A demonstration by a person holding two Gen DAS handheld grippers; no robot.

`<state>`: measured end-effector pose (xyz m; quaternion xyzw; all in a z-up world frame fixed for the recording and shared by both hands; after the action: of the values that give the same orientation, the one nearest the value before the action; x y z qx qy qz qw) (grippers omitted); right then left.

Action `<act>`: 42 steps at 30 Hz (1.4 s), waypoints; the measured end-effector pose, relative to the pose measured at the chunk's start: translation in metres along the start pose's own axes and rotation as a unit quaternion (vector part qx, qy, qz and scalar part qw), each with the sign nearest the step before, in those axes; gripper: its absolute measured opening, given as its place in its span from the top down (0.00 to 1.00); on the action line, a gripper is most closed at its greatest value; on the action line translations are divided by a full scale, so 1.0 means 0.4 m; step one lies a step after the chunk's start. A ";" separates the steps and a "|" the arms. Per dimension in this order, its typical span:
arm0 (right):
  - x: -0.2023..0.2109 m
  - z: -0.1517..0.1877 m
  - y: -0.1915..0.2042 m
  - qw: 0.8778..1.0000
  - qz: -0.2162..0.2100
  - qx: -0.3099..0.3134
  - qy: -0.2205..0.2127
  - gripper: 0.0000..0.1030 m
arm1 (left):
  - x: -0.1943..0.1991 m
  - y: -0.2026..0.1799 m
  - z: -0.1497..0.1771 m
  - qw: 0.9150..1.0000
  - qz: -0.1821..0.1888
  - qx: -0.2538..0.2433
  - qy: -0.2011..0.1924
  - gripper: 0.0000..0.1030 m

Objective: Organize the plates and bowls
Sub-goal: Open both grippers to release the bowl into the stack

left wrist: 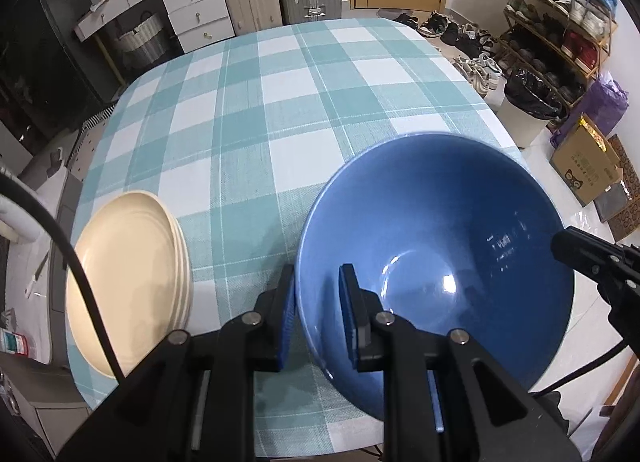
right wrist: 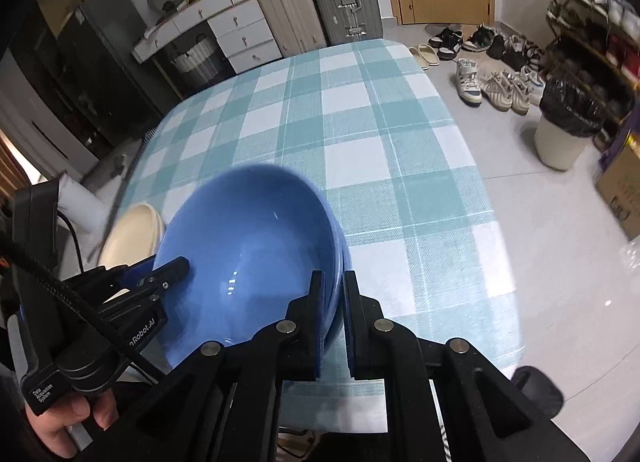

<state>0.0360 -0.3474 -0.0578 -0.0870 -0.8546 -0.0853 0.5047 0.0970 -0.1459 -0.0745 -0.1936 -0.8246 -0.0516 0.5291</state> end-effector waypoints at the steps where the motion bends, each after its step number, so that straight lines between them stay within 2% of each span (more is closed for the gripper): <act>1: -0.001 -0.001 -0.002 1.000 0.002 0.000 0.001 0.92 | -0.001 0.001 0.001 1.000 0.002 0.001 0.000 0.81; 16: -0.016 0.012 -0.008 1.000 0.002 0.009 0.008 0.92 | -0.005 0.011 0.003 1.000 0.013 0.010 -0.005 0.81; 26: -0.015 0.018 -0.006 1.000 -0.002 0.023 -0.003 0.92 | -0.013 0.015 0.010 1.000 0.017 0.019 -0.005 0.81; 36: 0.017 0.018 -0.006 0.999 -0.004 0.023 -0.031 0.92 | 0.011 0.029 0.007 1.000 0.014 0.016 -0.016 0.81; 42: 0.051 0.019 -0.004 0.997 -0.019 0.014 -0.076 0.92 | 0.040 0.028 0.004 0.999 0.014 0.009 -0.038 0.81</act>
<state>0.0197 -0.3459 -0.0436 -0.0702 -0.8930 -0.0758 0.4381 0.0940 -0.1308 -0.0622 -0.2017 -0.8419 -0.0294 0.4996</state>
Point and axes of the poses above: each gripper's, at about its wrist camera, not at the fingertips, and x roughly against the way its jaws point, y to its left, z to its underside, the point moved 7 cm from there along -x, roughly the way its jaws point, and after that the axes turned 10 degrees about z, right-handed, at the moved point
